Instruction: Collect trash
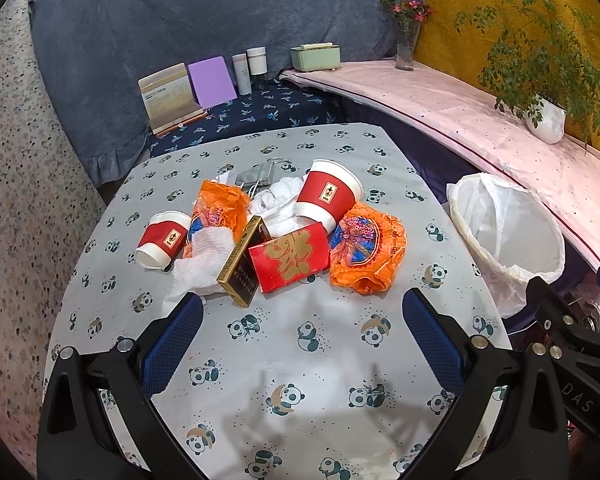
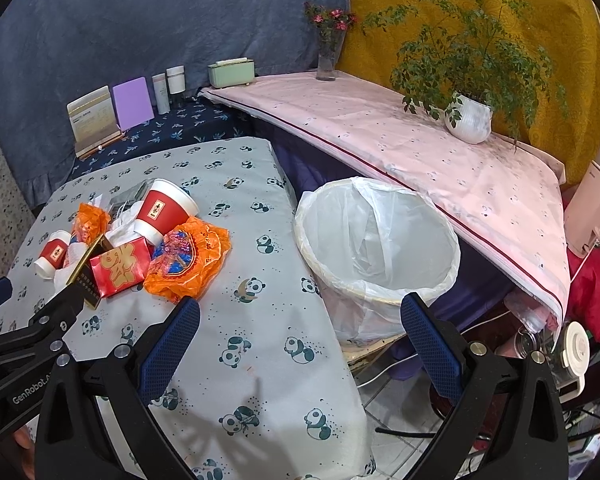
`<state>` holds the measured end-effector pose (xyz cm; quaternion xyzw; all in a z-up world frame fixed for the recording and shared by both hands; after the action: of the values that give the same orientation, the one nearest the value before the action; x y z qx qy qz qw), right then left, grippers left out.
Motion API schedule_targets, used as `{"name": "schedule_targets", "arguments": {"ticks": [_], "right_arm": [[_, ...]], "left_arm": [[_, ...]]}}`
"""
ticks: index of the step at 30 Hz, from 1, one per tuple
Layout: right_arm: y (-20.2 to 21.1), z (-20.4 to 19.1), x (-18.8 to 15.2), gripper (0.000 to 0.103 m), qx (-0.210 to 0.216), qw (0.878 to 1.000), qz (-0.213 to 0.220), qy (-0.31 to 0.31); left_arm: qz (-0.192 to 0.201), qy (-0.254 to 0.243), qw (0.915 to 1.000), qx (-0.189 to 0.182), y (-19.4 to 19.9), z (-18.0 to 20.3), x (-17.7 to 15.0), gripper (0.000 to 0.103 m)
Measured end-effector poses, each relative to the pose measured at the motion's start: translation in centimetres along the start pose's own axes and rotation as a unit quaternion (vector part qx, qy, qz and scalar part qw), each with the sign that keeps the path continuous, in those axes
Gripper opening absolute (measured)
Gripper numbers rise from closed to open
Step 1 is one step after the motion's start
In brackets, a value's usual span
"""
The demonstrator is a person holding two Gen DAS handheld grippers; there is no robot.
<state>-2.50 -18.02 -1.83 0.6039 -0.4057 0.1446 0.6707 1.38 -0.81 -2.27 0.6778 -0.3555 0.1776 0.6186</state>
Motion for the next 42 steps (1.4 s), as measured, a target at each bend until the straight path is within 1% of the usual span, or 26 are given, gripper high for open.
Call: {"name": "schedule_targets", "arguments": {"ticks": [9, 16, 22, 31, 36, 40, 42], "right_arm": [[0.1, 0.4, 0.1, 0.096, -0.007, 1.000, 0.003, -0.004], [-0.9, -0.4, 0.0, 0.096, -0.005, 1.000, -0.003, -0.002], [-2.9, -2.8, -0.6, 0.096, 0.007, 1.000, -0.019, 0.012], [-7.4, -8.1, -1.4, 0.095, 0.027, 0.998, -0.042, 0.045], [-9.7, -10.3, -1.7, 0.093, 0.038, 0.997, -0.053, 0.049], [-10.9, -11.4, -2.0, 0.091, 0.042, 0.996, -0.064, 0.050], [-11.1, -11.9, -2.0, 0.091, 0.044, 0.995, -0.067, 0.051]], "left_arm": [[-0.001, 0.001, 1.0000, 0.000, -0.1, 0.0, -0.1, 0.095], [-0.003, 0.009, 1.0000, 0.002, -1.2, -1.5, -0.5, 0.095], [-0.016, 0.030, 0.9994, 0.011, -3.4, -4.7, -1.2, 0.095], [-0.051, 0.049, 0.9971, 0.026, -8.4, -10.3, -3.3, 0.096], [-0.063, 0.055, 0.9963, 0.022, -10.7, -12.6, -4.3, 0.096], [-0.069, 0.054, 0.9961, 0.002, -12.3, -13.3, -4.4, 0.096], [-0.066, 0.053, 0.9964, -0.002, -12.8, -13.6, -4.3, 0.096]]}}
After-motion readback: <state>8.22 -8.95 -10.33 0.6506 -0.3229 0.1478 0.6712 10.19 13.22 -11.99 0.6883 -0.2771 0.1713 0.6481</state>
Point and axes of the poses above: each gripper's, at about its wrist camera, not at the fingertips, and y roughly against the way its jaws point, z to its right, x to its top, the point moved 5 cm from there along -y, roughly the way its jaws point, and after that the axes turned 8 degrees about -y, right-handed, at the moved point
